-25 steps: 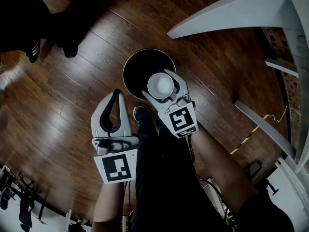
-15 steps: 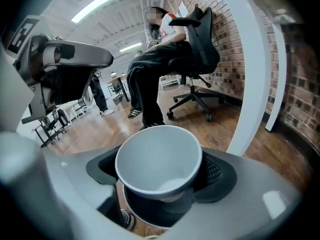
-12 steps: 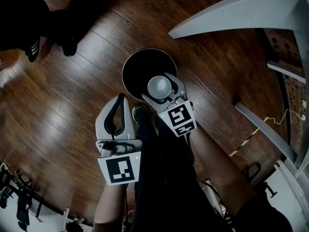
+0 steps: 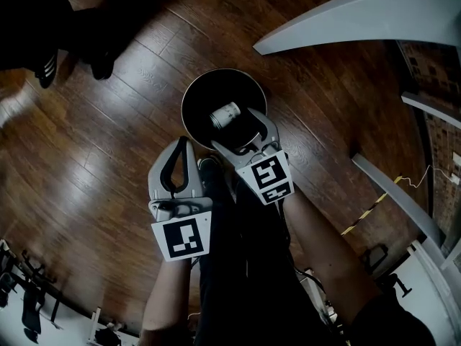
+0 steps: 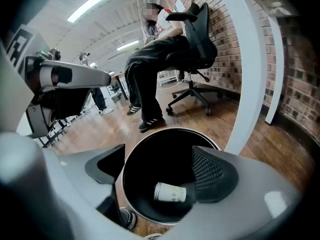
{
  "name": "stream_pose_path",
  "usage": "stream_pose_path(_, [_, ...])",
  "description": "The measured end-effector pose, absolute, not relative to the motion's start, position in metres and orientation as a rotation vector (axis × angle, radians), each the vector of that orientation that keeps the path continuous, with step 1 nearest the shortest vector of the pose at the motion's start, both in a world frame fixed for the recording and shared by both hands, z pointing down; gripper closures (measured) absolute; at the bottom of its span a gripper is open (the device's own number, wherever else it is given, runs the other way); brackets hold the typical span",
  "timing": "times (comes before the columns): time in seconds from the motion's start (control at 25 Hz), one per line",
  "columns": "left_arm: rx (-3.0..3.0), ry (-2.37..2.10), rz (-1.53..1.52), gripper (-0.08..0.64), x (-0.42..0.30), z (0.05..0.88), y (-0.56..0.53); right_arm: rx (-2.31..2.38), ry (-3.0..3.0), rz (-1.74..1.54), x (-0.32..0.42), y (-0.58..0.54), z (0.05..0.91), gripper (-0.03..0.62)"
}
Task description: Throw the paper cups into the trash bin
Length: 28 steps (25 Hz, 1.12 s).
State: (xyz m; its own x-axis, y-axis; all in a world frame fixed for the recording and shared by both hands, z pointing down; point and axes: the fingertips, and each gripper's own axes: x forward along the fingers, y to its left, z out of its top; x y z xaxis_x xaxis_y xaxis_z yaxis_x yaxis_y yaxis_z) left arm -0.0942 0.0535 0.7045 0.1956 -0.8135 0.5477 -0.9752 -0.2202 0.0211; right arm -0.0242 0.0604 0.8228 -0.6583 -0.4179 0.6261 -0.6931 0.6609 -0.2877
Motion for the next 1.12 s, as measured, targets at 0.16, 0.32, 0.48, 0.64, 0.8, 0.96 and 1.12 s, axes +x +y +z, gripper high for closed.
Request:
stream_pose_path(0.16, [2.103, -1.67, 0.607, 0.555, -0.092, 0.706, 0.058, 0.907, -2.401, 0.677, -0.022, 0.053, 0.805, 0.212])
stream_pose_path(0.32, [2.088, -1.683, 0.576, 0.555, -0.094, 0.694, 0.054, 0.996, -2.455, 0.662, -0.021, 0.037, 0.77, 0.285])
stream_pose_path(0.48, [2.101, -1.713, 0.512, 0.555, -0.094, 0.659, 0.044, 1.091, -2.545, 0.599, -0.018, 0.018, 0.712, 0.362])
stream_pose_path(0.64, [2.158, -1.759, 0.42, 0.555, -0.093, 0.603, 0.023, 1.222, -2.624, 0.506, -0.018, -0.01, 0.626, 0.433])
stream_pose_path(0.8, [2.212, -1.796, 0.328, 0.555, -0.092, 0.531, 0.008, 1.3, -2.713, 0.367, -0.015, -0.027, 0.535, 0.47])
stream_pose_path(0.96, [2.299, -1.842, 0.254, 0.555, -0.095, 0.454, -0.006, 1.332, -2.783, 0.329, -0.02, -0.036, 0.46, 0.526])
stream_pose_path(1.12, [2.392, -1.93, 0.186, 0.555, -0.105, 0.379, -0.014, 1.381, -2.848, 0.165, -0.014, -0.041, 0.396, 0.553])
